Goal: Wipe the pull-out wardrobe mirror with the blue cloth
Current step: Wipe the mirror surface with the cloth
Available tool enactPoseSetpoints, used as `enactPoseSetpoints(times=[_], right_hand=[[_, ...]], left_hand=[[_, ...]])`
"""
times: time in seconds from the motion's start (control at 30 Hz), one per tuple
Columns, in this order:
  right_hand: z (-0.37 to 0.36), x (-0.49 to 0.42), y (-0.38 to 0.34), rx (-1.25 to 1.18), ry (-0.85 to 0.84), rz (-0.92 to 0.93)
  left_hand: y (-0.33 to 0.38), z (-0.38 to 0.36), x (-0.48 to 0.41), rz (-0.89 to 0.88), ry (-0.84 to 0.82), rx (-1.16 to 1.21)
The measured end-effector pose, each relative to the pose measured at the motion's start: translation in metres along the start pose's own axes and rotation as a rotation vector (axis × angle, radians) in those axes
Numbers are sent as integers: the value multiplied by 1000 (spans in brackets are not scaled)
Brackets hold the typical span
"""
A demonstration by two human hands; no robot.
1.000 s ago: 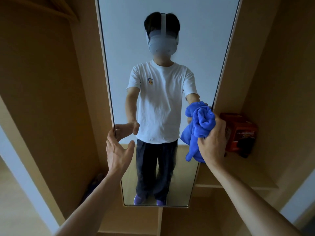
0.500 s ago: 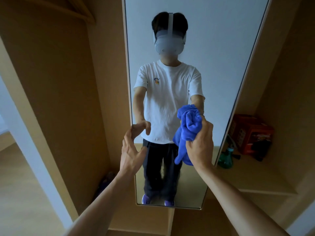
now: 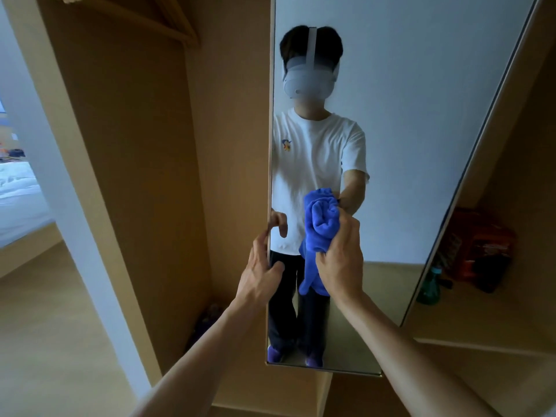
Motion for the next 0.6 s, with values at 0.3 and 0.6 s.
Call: enactPoseSetpoints(times=[0.3,0.6], right_hand=[[-28,5,-36,10,-94,95],[-56,14,-54,44,-275,138]], left_hand=[[-6,4,-3,74,-56,91],[-13,16,-1,101,-37,238]])
Point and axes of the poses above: each hand's wrist, its own x-axis away from the middle knuckle, its own z-axis out of the back of the hand, y = z × x, the point moved 7 cm from there along -x, towards the middle knuckle, and after that the axes turned 4 degrees about x, right-handed, at the moved point
